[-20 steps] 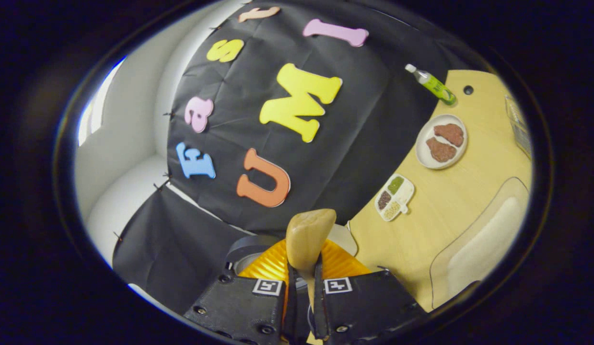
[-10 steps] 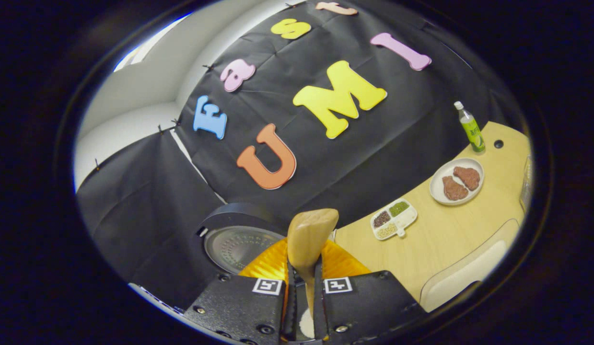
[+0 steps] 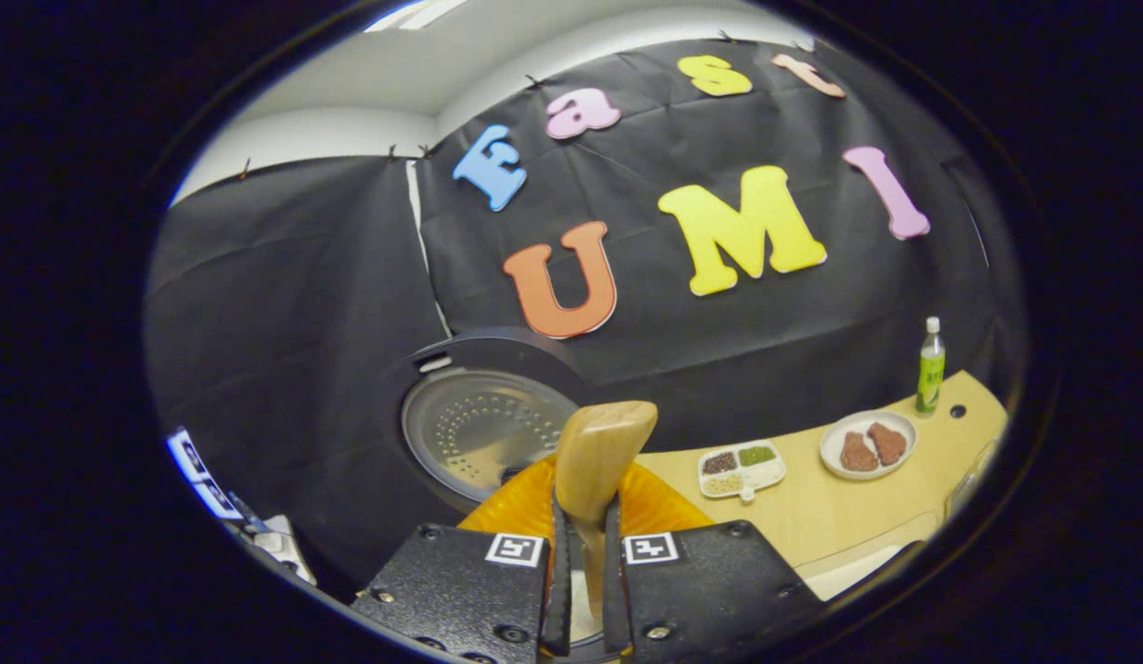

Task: Close the left gripper, press the button to open the rice cooker; take a wooden spoon from the chopstick holder with the right hand, scoop a spoonful of rice and pour it into the rice cooker, then put the wooden spoon back into the chopstick holder.

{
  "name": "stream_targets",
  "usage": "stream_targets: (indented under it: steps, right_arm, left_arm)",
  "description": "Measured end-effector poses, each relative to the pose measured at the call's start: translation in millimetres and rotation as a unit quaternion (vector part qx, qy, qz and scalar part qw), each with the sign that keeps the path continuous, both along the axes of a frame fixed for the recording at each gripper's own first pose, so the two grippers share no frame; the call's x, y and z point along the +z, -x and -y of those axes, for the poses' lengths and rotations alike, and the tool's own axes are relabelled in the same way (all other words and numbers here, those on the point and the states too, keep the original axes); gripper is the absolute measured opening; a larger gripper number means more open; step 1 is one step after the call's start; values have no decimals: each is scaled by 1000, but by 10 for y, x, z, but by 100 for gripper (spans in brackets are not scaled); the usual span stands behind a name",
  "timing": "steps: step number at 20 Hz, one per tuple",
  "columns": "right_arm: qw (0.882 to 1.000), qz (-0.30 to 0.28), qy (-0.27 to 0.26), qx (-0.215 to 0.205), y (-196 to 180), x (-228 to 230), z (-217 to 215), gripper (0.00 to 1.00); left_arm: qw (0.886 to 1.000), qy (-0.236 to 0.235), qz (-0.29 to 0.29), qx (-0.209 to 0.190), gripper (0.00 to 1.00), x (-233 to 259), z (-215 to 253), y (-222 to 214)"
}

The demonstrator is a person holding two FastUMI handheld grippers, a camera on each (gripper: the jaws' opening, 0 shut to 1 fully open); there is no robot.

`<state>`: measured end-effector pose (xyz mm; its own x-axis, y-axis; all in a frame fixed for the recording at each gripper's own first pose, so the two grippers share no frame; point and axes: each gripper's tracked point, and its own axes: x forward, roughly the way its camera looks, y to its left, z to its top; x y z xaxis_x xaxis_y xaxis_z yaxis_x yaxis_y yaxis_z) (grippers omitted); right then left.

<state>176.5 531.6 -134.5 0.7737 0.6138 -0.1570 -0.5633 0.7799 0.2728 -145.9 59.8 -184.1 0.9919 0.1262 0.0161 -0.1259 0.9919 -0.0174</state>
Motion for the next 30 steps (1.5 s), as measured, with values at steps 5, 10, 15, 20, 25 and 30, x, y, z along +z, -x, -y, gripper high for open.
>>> stream_targets:
  steps: [5,10,15,20,25,30]
  right_arm:
    - [991,102,91,6,253,29,-200,18]
    - [980,141,130,48,509,41,-391,17]
    - [966,186,164,66,654,-12,-403,17]
    - [973,176,140,57,615,140,-118,17]
    - [977,170,126,19,325,316,523,17]
    - [980,159,113,-30,18,423,1200,17]
  left_arm:
    - [1000,3,-6,6,94,-44,-34,-11]
    - [1000,8,-12,10,95,-46,-35,-8]
    - [1000,-1,-14,3,94,-44,-53,-17]
    - [1000,5,-16,2,94,-26,-35,-40]
    - [999,2,-17,-27,95,43,361,-277]
    - [999,-9,-5,-42,94,181,600,-313]
